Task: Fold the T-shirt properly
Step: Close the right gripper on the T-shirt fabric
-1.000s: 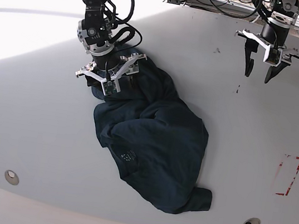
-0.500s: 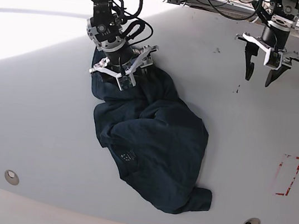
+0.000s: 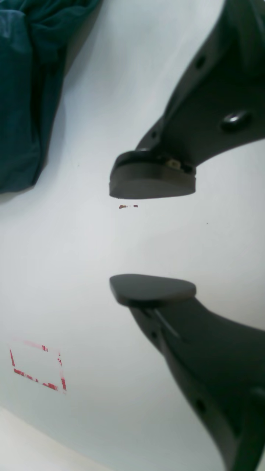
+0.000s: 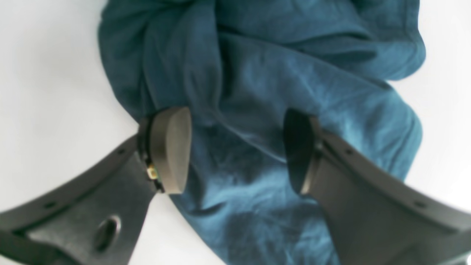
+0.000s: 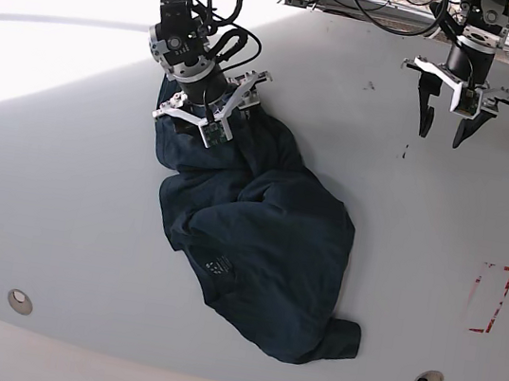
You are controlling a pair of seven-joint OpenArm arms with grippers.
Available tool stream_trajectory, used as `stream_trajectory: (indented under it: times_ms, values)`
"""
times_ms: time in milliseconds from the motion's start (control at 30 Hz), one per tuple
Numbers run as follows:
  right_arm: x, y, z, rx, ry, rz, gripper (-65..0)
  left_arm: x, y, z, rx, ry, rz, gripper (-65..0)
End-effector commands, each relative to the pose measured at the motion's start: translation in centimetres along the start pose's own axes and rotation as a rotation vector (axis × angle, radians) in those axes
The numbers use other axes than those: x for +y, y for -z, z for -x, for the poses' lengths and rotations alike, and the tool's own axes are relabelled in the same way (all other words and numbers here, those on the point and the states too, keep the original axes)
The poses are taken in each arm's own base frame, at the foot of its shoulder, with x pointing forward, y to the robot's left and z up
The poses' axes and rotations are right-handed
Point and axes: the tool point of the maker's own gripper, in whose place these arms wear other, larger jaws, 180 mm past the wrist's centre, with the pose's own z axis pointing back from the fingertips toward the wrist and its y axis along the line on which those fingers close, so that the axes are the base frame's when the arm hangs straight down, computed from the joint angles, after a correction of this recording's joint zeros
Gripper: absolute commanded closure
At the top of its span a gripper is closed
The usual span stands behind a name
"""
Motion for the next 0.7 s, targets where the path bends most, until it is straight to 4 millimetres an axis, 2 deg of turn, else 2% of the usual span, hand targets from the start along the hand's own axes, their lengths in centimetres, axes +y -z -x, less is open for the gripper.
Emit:
stream_trajectory:
  times_ms: [0,200,267,400,667]
  values:
    - [0.0,0.1,-1.0,-0.036,0.007,-0.001,-35.9,0.2,0.0,-1.2,-0.042,0.007,-0.006,-30.4]
    - [0.3,0.4,-0.6,-0.020,0.013,-0.011,-33.6,0.4,0.0,-1.3,-0.044,0.008,-0.011,-30.4]
    - [1.3,0.6,-1.0,-0.024,0.001,-0.036,-31.7,0.4,-0.1,-1.4,-0.049,0.005,-0.009,-30.7]
    - [1.8,0.7,-1.2,-0.026,-0.003,-0.049,-30.6,0.5,-0.2,-1.4,-0.048,0.006,-0.009,-30.9]
    - [1.8,0.5,-0.8,-0.016,-0.020,-0.052,-30.2,1.1,-0.1,-2.0,-0.056,0.010,-0.028,-30.7]
